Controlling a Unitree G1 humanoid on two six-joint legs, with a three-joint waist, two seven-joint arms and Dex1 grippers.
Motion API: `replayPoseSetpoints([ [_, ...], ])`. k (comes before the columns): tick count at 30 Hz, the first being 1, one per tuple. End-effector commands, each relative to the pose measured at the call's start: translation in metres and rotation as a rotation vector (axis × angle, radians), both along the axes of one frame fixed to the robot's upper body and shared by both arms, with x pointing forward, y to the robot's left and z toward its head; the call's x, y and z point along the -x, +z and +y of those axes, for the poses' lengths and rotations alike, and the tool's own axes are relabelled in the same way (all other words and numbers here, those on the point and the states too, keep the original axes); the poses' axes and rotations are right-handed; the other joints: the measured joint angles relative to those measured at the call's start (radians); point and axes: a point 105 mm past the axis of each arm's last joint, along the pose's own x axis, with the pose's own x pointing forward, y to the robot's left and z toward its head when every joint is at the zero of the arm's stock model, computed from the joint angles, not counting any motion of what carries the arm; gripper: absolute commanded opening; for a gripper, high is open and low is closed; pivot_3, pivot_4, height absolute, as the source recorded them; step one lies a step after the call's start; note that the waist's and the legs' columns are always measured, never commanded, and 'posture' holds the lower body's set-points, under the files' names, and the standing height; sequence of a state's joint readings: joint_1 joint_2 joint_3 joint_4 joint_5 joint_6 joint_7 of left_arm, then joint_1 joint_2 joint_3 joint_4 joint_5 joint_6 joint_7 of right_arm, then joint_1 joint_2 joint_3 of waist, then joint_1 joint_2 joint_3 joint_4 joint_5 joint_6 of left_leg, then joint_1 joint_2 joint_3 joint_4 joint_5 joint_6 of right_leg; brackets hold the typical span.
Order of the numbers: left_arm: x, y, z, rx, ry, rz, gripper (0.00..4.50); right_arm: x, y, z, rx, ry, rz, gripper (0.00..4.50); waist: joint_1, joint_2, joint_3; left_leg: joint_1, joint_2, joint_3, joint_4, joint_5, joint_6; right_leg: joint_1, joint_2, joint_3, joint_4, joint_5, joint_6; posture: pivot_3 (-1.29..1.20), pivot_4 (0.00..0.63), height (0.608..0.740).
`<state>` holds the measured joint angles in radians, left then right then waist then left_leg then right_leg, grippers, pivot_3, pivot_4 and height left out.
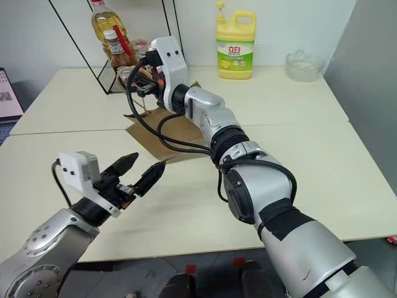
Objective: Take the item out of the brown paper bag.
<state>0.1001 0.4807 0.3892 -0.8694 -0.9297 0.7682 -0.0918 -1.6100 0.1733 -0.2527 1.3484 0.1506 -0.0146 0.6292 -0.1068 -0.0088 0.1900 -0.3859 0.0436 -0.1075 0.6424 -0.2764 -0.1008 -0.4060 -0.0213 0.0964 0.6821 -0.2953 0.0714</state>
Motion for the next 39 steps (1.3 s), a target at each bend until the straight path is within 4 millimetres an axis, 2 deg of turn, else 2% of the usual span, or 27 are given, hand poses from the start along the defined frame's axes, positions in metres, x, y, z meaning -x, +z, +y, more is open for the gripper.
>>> replayPoseSetpoints([
  [1, 0.013, 0.013, 0.001, -0.013, 0.021, -0.054, 4.50, 0.015, 0.019, 0.017, -0.060, 0.048, -0.050, 0.00, 0.001, 0.000, 0.000, 0.000, 0.000, 0.000, 0.000, 0.000, 0.000, 0.000, 0.000, 0.000, 0.000, 0.000, 0.000, 0.00, 0.150, 0.740],
  [7, 0.020, 0.013, 0.000, -0.011, 0.038, -0.043, 4.50, 0.010, 0.009, 0.014, -0.036, 0.018, -0.040, 0.00, 0.002, 0.000, 0.000, 0.000, 0.000, 0.000, 0.000, -0.001, 0.002, 0.000, 0.000, 0.000, 0.000, 0.000, 0.000, 0.00, 0.150, 0.740],
  [14, 0.013, 0.015, -0.001, -0.016, 0.010, -0.042, 4.50, 0.001, -0.013, 0.005, 0.027, -0.025, -0.020, 0.00, 0.000, 0.000, 0.000, 0.000, 0.000, 0.000, 0.000, -0.001, 0.003, 0.000, 0.000, 0.000, 0.000, 0.000, 0.000, 0.00, 0.150, 0.740],
  [23, 0.002, 0.016, -0.007, -0.015, -0.047, -0.036, 4.50, -0.012, -0.027, -0.014, 0.085, -0.090, -0.026, 0.00, -0.007, 0.000, 0.000, 0.001, 0.000, 0.000, 0.000, -0.001, 0.001, 0.000, 0.001, 0.000, 0.001, 0.000, 0.000, 0.00, 0.150, 0.740],
  [27, 0.000, 0.016, -0.007, -0.014, -0.058, -0.036, 4.50, -0.022, -0.030, -0.032, 0.121, -0.138, -0.052, 0.00, -0.006, -0.001, 0.000, 0.001, 0.000, 0.000, 0.000, 0.000, 0.000, 0.000, 0.001, 0.000, 0.001, 0.000, 0.000, 0.00, 0.150, 0.740],
  [34, -0.003, 0.016, -0.008, -0.017, -0.069, -0.038, 4.50, -0.034, -0.024, -0.066, 0.158, -0.178, -0.102, 2.33, -0.005, -0.001, 0.000, 0.001, 0.000, 0.000, 0.000, 0.000, 0.000, 0.000, 0.001, 0.000, 0.001, 0.000, 0.000, 0.00, 0.150, 0.740],
  [39, -0.007, 0.017, -0.009, -0.021, -0.096, -0.041, 4.50, -0.030, -0.026, -0.081, 0.217, -0.091, -0.138, 4.09, -0.005, -0.001, 0.000, 0.001, 0.000, 0.000, 0.000, 0.000, 0.000, 0.000, 0.001, 0.000, 0.001, 0.000, 0.000, 0.00, 0.150, 0.740],
])
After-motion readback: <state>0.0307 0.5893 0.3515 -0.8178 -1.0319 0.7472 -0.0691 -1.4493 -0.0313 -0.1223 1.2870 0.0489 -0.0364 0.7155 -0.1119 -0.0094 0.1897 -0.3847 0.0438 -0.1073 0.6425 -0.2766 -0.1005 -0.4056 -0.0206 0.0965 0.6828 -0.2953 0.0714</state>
